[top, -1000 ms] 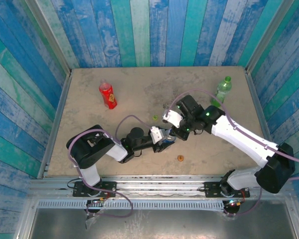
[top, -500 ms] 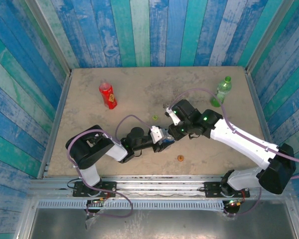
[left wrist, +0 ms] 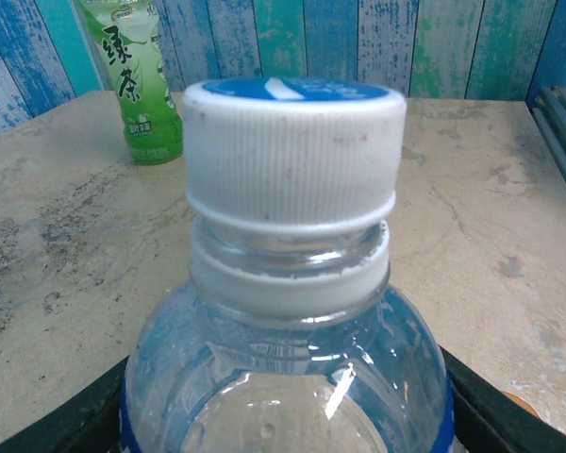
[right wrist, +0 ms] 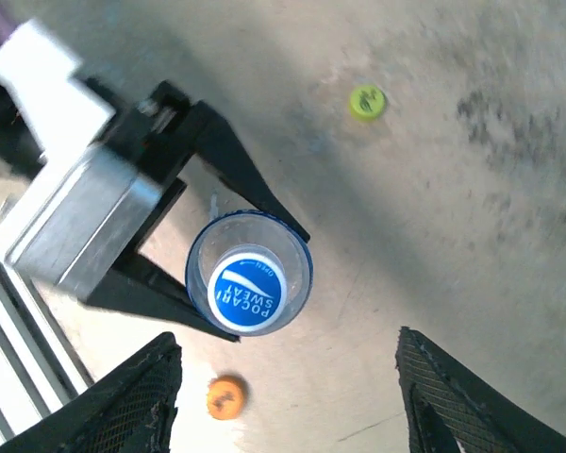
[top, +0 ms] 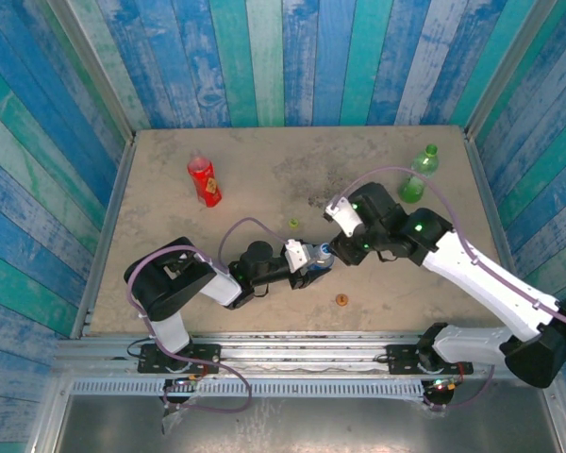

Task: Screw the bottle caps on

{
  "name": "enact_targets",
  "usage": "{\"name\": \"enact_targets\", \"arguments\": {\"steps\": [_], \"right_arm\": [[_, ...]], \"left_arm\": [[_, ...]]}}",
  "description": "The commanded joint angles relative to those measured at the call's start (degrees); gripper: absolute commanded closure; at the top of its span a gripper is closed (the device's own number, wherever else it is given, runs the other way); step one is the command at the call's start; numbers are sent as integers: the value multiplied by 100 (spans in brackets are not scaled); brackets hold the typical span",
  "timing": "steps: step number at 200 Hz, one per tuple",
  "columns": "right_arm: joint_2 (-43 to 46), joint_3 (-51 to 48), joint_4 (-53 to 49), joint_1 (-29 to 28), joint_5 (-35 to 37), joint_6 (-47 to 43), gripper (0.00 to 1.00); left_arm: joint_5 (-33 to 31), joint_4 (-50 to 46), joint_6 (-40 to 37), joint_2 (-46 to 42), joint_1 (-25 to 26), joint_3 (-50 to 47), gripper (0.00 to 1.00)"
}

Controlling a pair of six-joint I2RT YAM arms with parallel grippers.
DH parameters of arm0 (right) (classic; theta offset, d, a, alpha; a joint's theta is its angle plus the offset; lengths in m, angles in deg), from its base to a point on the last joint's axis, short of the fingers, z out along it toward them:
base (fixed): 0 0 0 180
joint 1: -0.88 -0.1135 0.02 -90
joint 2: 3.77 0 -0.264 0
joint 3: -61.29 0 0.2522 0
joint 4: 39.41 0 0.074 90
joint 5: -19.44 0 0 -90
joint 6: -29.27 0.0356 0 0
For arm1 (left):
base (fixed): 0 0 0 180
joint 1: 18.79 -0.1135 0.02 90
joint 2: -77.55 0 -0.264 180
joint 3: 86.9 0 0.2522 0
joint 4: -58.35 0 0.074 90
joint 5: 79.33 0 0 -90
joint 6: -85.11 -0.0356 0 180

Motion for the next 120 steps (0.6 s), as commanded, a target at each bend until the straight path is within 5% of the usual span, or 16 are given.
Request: {"name": "enact_targets", "arguments": {"steps": [1,55,120], "right_arm": [[139,-217,-288,12,-883,-2220,38],[-606,314,-677,16,-673,-3234,51],[-1300,747,-901,66,-502,-3447,62]], "left_arm": [[29,-309,-168,-203,12,-124,43],[79,-495,-250,-261,12,-129,43],[109,-451,-226,-293,14,-176,43]]}}
